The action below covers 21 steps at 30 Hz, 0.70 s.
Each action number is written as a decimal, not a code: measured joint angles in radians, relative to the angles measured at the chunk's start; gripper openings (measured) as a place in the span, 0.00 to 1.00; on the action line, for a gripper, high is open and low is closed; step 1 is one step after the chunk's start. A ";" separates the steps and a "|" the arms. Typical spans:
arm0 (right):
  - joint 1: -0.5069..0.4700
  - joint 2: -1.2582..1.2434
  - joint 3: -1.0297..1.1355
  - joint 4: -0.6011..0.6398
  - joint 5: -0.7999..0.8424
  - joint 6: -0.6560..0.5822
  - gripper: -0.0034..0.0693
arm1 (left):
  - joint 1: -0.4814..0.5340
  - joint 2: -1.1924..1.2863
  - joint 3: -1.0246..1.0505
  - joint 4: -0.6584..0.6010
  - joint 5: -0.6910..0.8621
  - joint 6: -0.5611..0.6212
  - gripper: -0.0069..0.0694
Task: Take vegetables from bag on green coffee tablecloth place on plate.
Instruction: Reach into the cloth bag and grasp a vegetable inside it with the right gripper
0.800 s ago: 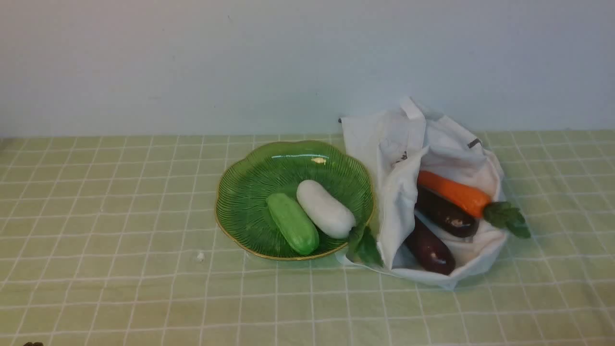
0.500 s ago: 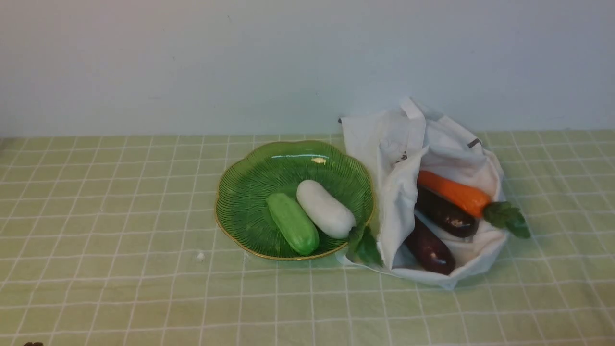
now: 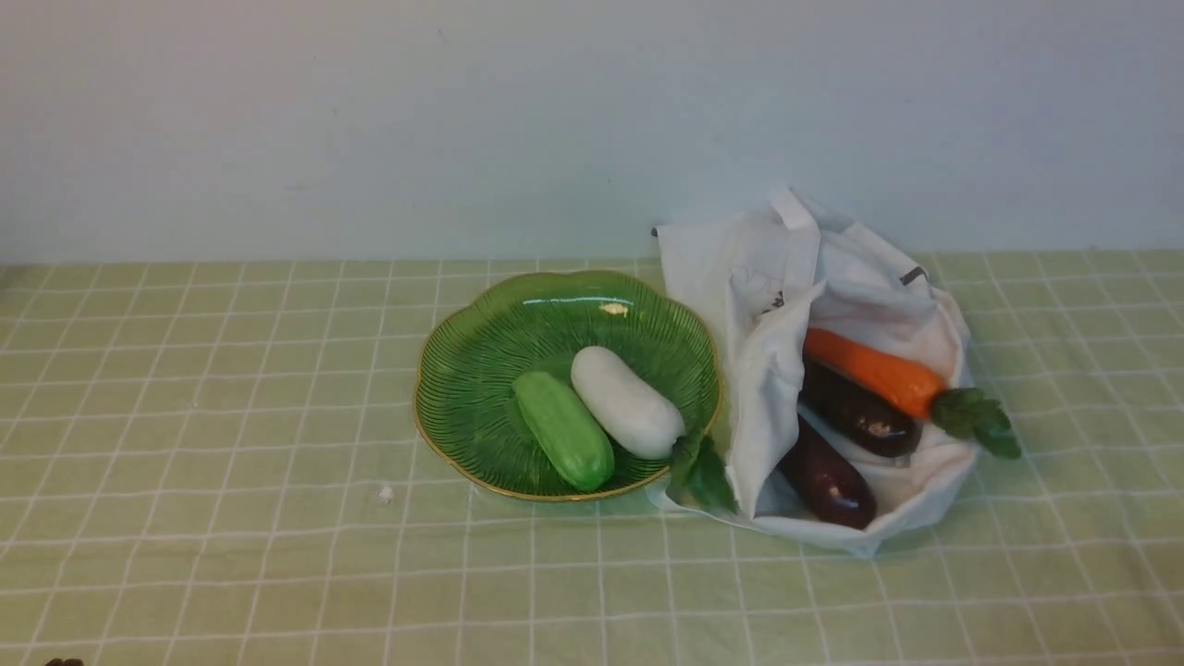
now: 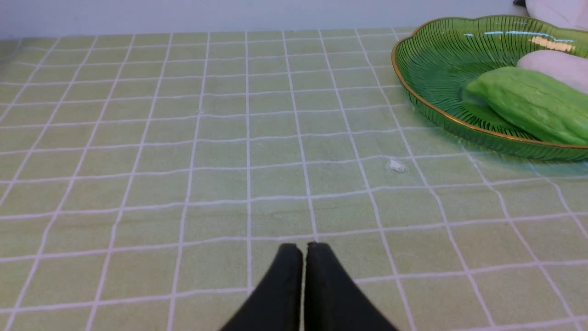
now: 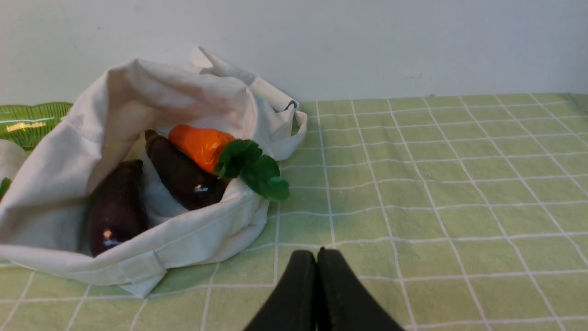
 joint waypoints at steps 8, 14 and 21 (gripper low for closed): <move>0.000 0.000 0.000 0.000 0.000 0.001 0.03 | 0.000 0.000 0.000 0.000 0.000 0.000 0.09; 0.000 0.000 0.000 0.000 0.000 0.001 0.03 | 0.000 0.000 0.000 0.000 0.000 0.000 0.09; 0.000 0.000 0.002 0.242 -0.024 0.165 0.03 | 0.000 0.000 0.000 0.000 0.000 0.000 0.09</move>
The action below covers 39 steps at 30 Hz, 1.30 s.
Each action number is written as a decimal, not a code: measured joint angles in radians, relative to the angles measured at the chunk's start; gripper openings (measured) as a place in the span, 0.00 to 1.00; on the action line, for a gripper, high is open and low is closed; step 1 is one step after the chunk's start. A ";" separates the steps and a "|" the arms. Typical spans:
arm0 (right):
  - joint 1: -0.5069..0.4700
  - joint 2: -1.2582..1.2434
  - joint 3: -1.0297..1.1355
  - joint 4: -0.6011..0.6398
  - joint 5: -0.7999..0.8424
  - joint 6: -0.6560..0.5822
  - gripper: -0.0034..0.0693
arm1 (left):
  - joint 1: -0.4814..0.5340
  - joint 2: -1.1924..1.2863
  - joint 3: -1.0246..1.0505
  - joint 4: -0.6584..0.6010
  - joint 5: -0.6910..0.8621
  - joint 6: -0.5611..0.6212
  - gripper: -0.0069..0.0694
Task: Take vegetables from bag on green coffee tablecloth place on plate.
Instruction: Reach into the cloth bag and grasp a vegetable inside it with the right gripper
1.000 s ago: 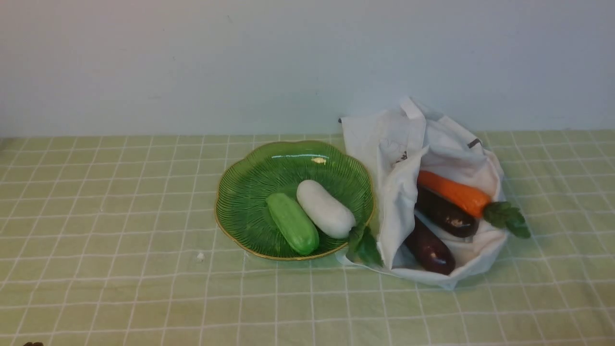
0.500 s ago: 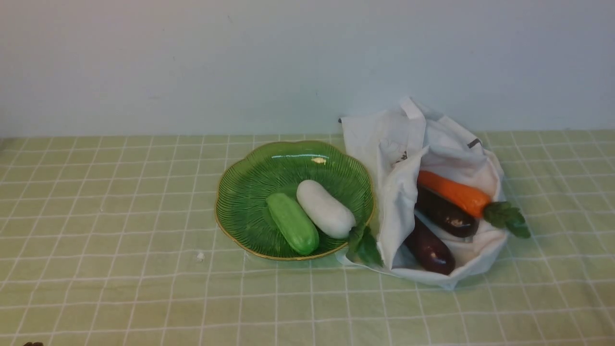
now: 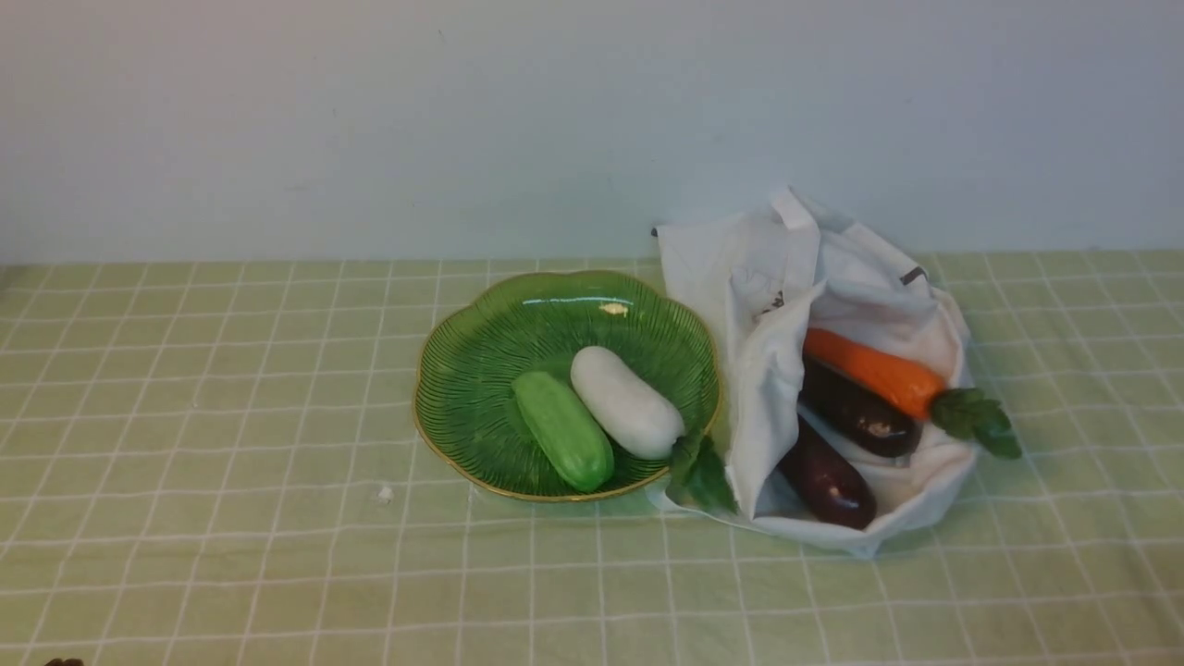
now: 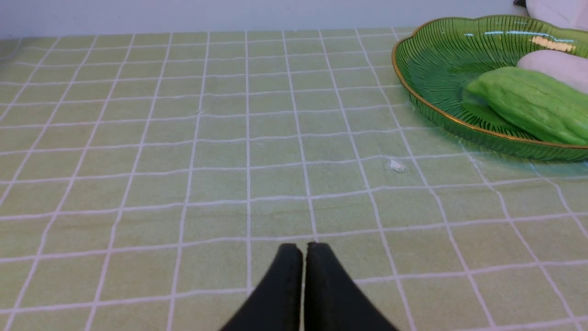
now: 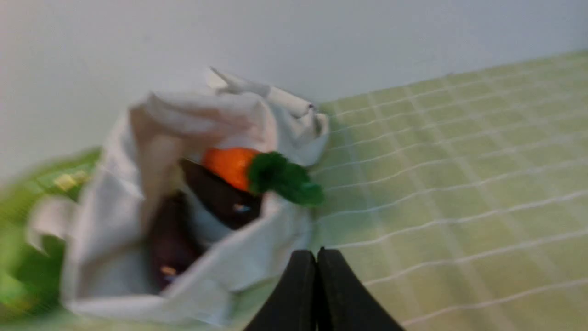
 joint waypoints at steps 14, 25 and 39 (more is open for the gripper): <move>0.024 0.000 -0.059 0.464 0.065 0.093 0.03 | 0.000 0.000 0.000 0.000 0.000 0.000 0.09; 0.071 0.311 -0.674 0.156 0.377 -0.297 0.03 | 0.000 0.000 0.000 0.000 0.000 0.000 0.09; 0.072 1.106 -0.782 0.203 0.512 -0.432 0.08 | 0.000 0.000 0.000 0.000 0.000 0.000 0.09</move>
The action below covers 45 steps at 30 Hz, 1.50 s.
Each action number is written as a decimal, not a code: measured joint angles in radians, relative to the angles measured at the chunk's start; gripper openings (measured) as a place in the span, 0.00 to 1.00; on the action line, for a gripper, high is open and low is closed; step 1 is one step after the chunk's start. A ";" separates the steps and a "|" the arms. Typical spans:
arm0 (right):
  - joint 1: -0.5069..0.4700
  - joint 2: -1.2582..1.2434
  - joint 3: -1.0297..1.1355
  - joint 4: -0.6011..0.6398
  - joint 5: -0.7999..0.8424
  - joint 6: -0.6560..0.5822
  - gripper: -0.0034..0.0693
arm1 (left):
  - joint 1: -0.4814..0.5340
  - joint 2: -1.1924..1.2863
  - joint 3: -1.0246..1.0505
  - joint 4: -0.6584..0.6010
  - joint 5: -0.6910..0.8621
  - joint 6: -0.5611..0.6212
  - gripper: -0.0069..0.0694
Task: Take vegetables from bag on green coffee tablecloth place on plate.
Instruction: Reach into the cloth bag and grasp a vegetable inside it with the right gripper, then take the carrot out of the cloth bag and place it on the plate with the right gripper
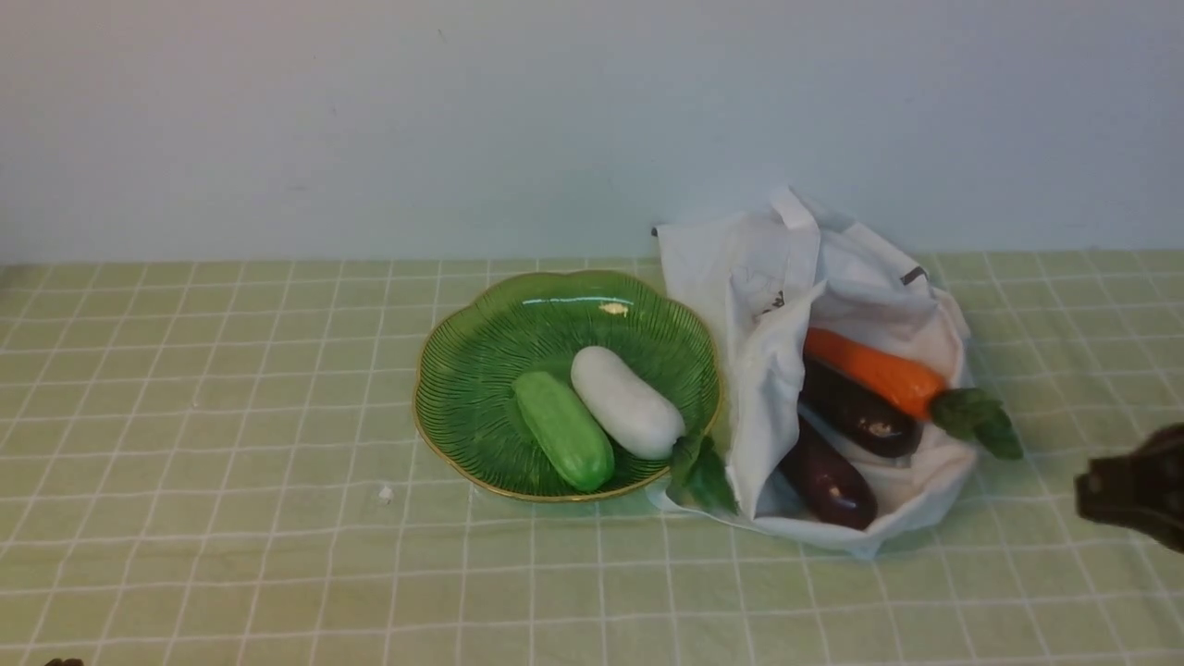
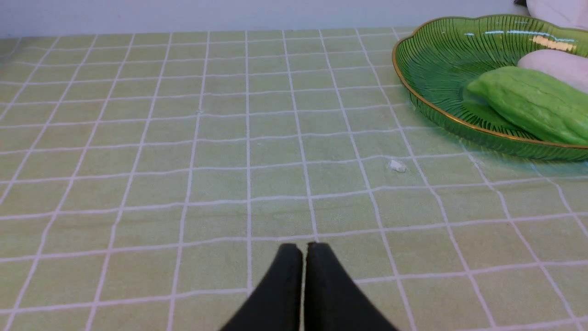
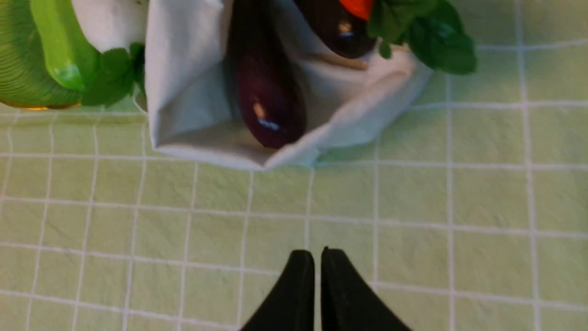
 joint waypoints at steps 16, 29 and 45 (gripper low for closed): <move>0.006 0.541 -0.337 0.098 -0.190 -0.357 0.61 | 0.000 0.000 0.000 0.000 0.000 0.000 0.09; 0.020 0.804 -0.467 0.040 -0.199 -0.403 0.62 | 0.000 0.000 0.000 0.000 0.000 0.000 0.09; 0.021 0.625 -0.533 -0.169 0.139 -0.237 0.51 | 0.000 0.000 0.000 -0.001 0.000 0.000 0.09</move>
